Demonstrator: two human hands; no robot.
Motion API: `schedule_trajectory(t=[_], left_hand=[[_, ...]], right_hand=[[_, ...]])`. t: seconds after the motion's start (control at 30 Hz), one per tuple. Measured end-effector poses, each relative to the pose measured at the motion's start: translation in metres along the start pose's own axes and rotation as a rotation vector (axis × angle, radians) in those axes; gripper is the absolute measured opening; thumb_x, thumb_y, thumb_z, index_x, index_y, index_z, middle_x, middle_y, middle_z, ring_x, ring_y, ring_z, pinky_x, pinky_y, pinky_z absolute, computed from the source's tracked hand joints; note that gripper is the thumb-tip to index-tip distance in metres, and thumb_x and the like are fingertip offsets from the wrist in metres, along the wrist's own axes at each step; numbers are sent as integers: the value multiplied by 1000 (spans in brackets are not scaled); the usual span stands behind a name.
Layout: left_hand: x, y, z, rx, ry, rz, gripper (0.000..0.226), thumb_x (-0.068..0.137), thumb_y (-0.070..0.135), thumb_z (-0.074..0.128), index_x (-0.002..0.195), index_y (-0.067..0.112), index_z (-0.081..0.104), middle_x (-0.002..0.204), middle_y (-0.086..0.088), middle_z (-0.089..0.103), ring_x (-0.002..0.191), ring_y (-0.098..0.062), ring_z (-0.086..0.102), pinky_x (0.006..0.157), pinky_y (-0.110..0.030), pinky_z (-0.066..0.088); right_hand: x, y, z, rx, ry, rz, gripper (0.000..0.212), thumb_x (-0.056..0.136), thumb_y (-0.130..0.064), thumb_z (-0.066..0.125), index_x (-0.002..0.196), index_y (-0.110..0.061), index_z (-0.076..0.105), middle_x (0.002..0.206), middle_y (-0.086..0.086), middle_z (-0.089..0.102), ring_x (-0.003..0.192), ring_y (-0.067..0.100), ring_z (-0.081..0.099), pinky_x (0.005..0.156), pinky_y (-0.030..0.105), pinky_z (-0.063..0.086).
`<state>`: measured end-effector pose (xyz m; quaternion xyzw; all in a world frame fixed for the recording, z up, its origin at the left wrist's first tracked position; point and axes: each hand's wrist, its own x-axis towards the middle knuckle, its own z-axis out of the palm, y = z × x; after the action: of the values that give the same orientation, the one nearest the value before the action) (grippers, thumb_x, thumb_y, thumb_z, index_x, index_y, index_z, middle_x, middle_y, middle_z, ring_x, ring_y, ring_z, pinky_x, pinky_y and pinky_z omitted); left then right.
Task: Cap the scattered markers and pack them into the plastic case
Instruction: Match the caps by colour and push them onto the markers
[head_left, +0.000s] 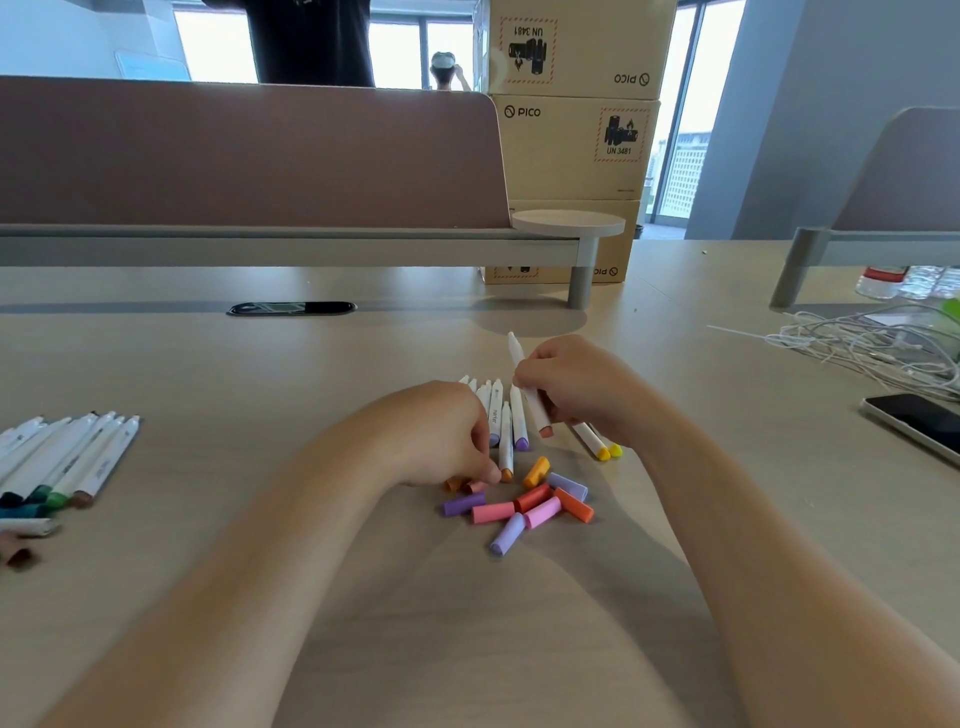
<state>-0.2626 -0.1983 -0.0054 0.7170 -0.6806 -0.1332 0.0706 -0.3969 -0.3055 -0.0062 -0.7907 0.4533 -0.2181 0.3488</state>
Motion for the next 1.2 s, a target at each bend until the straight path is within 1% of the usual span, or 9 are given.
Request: schedule_trajectory(t=[0.17, 0.27, 0.37, 0.47, 0.57, 0.67, 0.77, 0.9, 1.2], left_hand=[[2, 7, 9, 129, 36, -30, 24, 83, 35, 69, 85, 11, 73, 87, -8, 70, 83, -23, 65, 60, -28, 42], [3, 7, 11, 127, 71, -38, 18, 83, 29, 65, 83, 12, 71, 82, -7, 68, 80, -23, 64, 63, -31, 46], [4, 0, 4, -109, 118, -41, 15, 84, 27, 67, 79, 13, 73, 74, -6, 69, 69, -20, 62, 61, -30, 46], [5, -12, -10, -385, 256, -52, 14, 85, 29, 70, 82, 17, 76, 73, 3, 71, 66, -14, 64, 57, -24, 47], [8, -24, -12, -698, 383, -104, 18, 87, 25, 69, 80, 9, 74, 58, 7, 67, 46, -10, 49, 45, -17, 37], [16, -32, -8, -1067, 495, -159, 8, 87, 14, 69, 88, 6, 69, 68, -2, 72, 47, -14, 44, 44, -19, 32], [20, -37, -6, -1282, 598, -191, 7, 88, 7, 65, 92, 9, 70, 70, -7, 70, 46, -14, 43, 41, -18, 31], [22, -39, -4, -1375, 651, -209, 7, 91, 10, 64, 92, 8, 71, 76, -8, 73, 46, -13, 47, 44, -22, 33], [23, -34, -1, -1349, 632, -182, 6, 91, 8, 63, 91, 8, 69, 80, -11, 75, 49, -15, 50, 46, -24, 37]], right_hand=[[0, 0, 0, 6, -2, 4, 33, 89, -27, 59, 100, 4, 68, 73, 12, 64, 63, 21, 55, 64, 34, 46], [0, 0, 0, 6, -3, -1, 33, 90, -27, 59, 101, 3, 68, 78, 15, 67, 64, 21, 58, 65, 34, 49], [0, 0, 1, 1, -9, -8, 31, 91, -27, 59, 98, 1, 68, 75, 11, 66, 63, 20, 58, 67, 34, 51], [-1, -1, 2, 18, -14, -23, 25, 91, -26, 60, 94, -1, 67, 72, 8, 64, 59, 16, 57, 64, 31, 51], [-7, -7, 1, 73, -92, -45, 18, 90, -20, 60, 86, -3, 63, 68, 7, 58, 53, 11, 52, 56, 27, 46], [-14, -13, 4, 172, -201, -75, 17, 91, -12, 59, 88, 5, 60, 65, 9, 51, 46, 11, 43, 47, 24, 36], [-20, -17, 5, 211, -303, -98, 15, 91, -6, 57, 94, 8, 60, 61, 4, 54, 44, 8, 46, 44, 19, 37], [-23, -18, 4, 215, -408, -113, 8, 91, -7, 58, 89, -4, 65, 73, 8, 60, 51, 10, 47, 49, 20, 40], [-21, -19, 6, 118, -395, -103, 25, 91, -16, 62, 104, 5, 66, 81, 11, 57, 59, 14, 48, 54, 22, 42]])
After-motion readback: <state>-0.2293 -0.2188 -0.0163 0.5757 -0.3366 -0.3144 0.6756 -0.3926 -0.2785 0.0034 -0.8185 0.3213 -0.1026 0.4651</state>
